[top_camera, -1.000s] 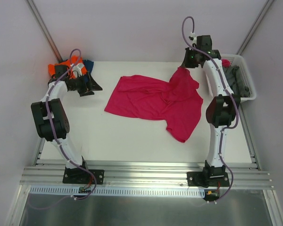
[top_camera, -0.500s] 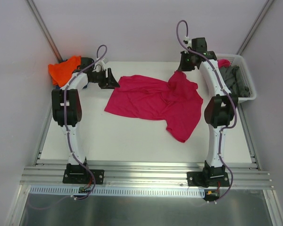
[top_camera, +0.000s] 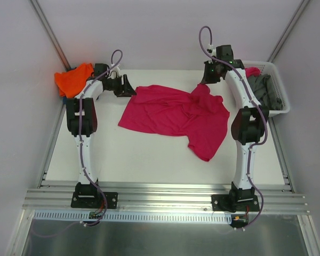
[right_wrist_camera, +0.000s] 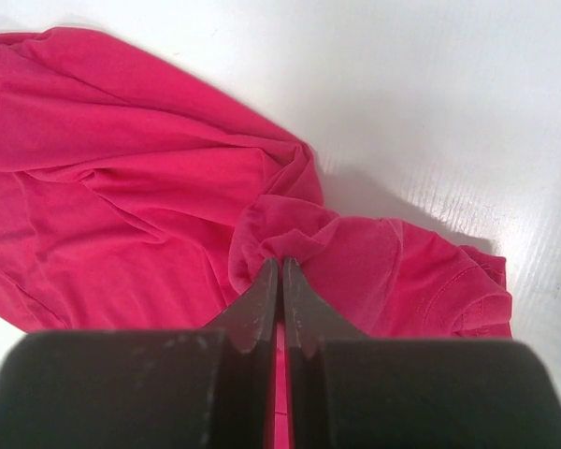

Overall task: Fold and stack the t-shirts
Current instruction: Flatten the tshirt out

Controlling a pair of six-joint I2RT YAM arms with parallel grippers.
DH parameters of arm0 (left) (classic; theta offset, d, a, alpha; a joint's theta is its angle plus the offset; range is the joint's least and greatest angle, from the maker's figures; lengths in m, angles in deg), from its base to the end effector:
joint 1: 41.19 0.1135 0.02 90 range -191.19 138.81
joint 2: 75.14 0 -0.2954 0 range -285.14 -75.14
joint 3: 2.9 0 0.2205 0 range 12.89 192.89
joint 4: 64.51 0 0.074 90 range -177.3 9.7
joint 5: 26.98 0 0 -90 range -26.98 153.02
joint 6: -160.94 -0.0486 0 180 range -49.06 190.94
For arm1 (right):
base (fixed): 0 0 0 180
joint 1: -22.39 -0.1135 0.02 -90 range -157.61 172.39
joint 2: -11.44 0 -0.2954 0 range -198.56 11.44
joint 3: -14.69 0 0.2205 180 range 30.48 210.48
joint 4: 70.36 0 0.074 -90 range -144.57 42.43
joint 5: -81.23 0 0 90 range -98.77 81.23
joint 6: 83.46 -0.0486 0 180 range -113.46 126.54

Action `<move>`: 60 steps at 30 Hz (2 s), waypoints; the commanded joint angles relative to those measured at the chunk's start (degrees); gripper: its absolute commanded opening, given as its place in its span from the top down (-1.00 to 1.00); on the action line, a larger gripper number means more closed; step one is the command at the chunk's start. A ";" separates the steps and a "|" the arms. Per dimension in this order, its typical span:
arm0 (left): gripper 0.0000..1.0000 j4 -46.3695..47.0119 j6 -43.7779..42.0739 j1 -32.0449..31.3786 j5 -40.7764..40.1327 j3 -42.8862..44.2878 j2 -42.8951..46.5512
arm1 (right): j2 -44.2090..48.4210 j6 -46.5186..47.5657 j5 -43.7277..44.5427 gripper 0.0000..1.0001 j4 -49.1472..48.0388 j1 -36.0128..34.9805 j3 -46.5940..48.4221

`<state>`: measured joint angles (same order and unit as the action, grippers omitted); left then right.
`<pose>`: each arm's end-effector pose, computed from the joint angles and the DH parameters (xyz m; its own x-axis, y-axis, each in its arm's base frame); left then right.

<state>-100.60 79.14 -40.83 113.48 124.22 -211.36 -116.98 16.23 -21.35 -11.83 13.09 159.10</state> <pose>0.5252 -0.0342 0.2086 -0.7791 -0.0957 -0.6195 0.4328 0.6328 -0.6420 0.4967 0.0921 0.3236 -0.6045 -0.2655 -0.7511 -0.4239 0.9055 0.0211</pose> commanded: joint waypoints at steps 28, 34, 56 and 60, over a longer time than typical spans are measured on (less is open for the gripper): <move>-0.08 1.31 2.60 -2.12 -1.24 -2.43 0.43 | 1.33 0.24 0.98 0.99 -0.12 0.77 1.64; -0.08 1.22 2.52 -1.94 -2.55 -2.52 0.96 | 0.89 0.15 0.89 0.99 -0.12 0.86 1.64; 0.54 0.34 1.99 -0.89 -2.91 -4.72 2.37 | -0.60 -0.38 0.62 0.99 -0.38 1.04 2.96; 0.70 0.43 2.43 -0.98 -3.00 -4.89 2.28 | -0.43 -0.29 0.54 0.99 -0.20 1.04 2.78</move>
<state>-99.99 81.88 -41.57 110.37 119.02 -211.80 -117.96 16.04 -20.98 -11.87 13.79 159.69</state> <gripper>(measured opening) 0.164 0.020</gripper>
